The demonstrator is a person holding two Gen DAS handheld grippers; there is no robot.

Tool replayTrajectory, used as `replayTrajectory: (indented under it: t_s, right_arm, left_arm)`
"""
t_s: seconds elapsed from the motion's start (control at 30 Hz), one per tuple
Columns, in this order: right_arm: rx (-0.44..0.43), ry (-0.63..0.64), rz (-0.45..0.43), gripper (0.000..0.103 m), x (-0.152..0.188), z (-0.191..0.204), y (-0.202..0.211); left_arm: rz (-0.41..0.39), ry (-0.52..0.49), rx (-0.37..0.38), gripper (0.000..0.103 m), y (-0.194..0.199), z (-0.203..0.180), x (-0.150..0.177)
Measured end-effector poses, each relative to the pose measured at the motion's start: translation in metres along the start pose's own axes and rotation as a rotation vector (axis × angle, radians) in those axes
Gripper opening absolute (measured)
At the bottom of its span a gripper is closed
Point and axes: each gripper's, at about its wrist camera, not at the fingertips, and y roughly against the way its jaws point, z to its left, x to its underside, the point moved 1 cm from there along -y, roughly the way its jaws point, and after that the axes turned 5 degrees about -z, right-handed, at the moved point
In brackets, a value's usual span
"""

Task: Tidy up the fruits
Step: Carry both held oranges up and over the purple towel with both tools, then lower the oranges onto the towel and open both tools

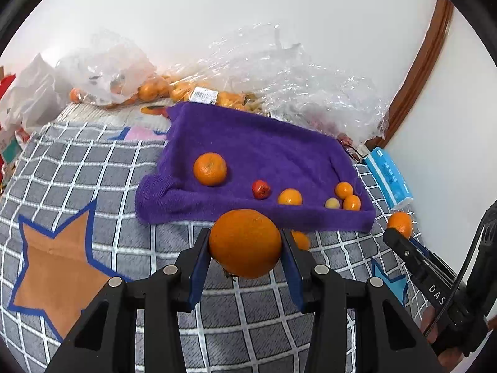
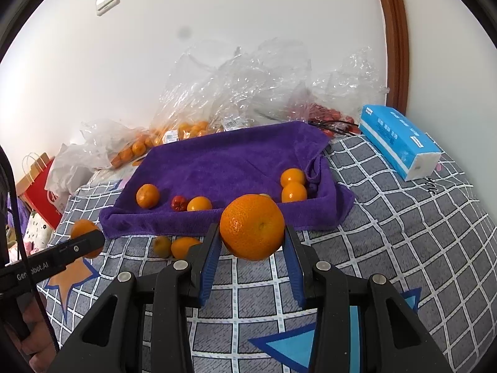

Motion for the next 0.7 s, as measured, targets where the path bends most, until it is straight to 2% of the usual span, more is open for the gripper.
replayTrajectory:
  t_s: [0.7]
  right_arm:
    - [0.005, 0.021, -0.020, 0.040, -0.025, -0.006, -0.033]
  left_arm:
    - [-0.027, -0.037, -0.046, 0.041, -0.024, -0.004, -0.028]
